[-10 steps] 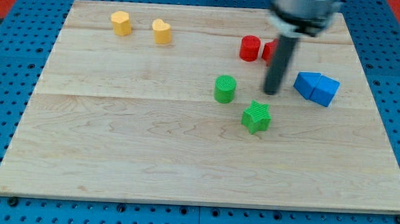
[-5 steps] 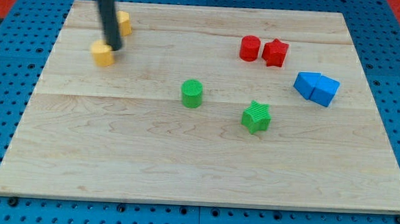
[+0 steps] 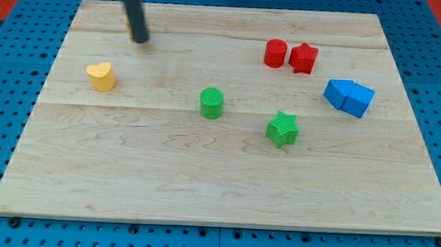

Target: Move the yellow blocks to the left center

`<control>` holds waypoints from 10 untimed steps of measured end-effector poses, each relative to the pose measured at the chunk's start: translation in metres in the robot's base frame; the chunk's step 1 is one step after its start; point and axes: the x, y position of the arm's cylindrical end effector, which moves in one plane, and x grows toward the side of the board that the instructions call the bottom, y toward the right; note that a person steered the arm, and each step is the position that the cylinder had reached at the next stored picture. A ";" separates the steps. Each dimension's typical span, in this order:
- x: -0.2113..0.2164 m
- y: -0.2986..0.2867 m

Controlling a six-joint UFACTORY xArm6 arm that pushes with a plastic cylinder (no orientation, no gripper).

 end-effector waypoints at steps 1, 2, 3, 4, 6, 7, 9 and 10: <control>-0.053 -0.013; -0.049 -0.081; 0.022 -0.073; 0.060 -0.082; 0.020 -0.121; 0.065 -0.116; 0.064 -0.116; 0.064 -0.116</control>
